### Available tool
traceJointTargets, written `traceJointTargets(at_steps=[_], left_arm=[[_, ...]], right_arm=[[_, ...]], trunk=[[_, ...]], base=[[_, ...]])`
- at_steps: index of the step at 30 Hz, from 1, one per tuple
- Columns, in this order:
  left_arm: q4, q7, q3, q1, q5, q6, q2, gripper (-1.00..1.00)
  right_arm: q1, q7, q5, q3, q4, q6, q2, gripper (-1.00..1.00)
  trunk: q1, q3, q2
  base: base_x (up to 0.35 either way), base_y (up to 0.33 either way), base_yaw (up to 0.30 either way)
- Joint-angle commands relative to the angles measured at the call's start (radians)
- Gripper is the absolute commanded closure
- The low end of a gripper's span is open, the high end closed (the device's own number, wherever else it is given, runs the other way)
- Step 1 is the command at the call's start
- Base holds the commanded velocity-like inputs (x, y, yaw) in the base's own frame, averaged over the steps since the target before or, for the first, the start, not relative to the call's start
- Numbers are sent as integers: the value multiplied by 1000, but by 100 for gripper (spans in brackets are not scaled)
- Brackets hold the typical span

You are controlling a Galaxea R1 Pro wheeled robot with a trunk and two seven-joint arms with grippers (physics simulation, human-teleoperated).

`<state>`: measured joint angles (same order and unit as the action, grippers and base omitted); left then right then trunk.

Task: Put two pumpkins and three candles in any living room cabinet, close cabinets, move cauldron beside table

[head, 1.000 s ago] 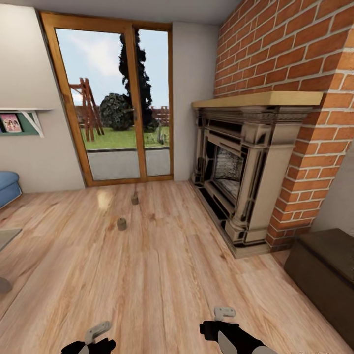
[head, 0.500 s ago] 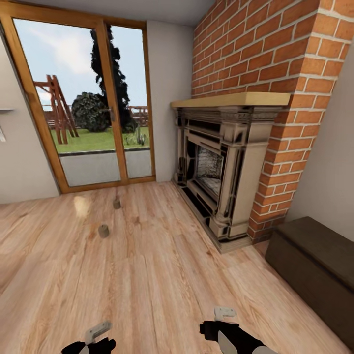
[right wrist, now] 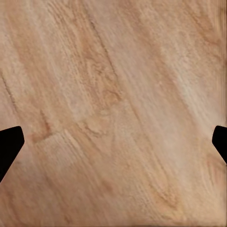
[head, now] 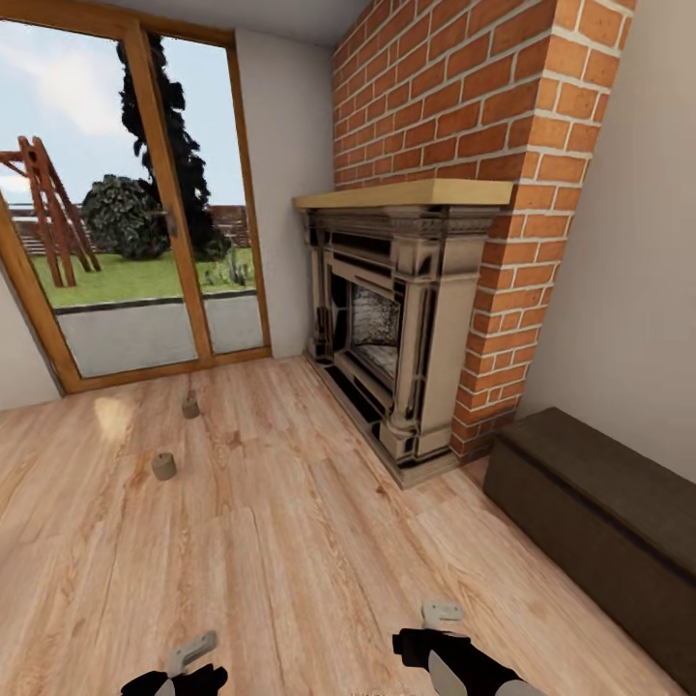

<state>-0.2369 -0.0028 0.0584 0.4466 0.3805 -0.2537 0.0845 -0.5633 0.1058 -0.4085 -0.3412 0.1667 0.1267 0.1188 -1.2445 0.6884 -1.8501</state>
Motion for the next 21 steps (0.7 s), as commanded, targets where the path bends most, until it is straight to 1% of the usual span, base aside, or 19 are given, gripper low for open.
traceJointTargets(at_steps=[1, 21], left_arm=[[-2, 0, 6, 0, 3, -7, 0, -100], [-2, 0, 5, 0, 3, -7, 0, -100]], right_arm=[[0, 6, -8, -9, 2, 5, 0, -100], [0, 6, -9, -9, 2, 5, 0, -100]], trunk=[[0, 2, 0], [0, 26, 0]], base=[[0, 0, -217], [0, 0, -211]])
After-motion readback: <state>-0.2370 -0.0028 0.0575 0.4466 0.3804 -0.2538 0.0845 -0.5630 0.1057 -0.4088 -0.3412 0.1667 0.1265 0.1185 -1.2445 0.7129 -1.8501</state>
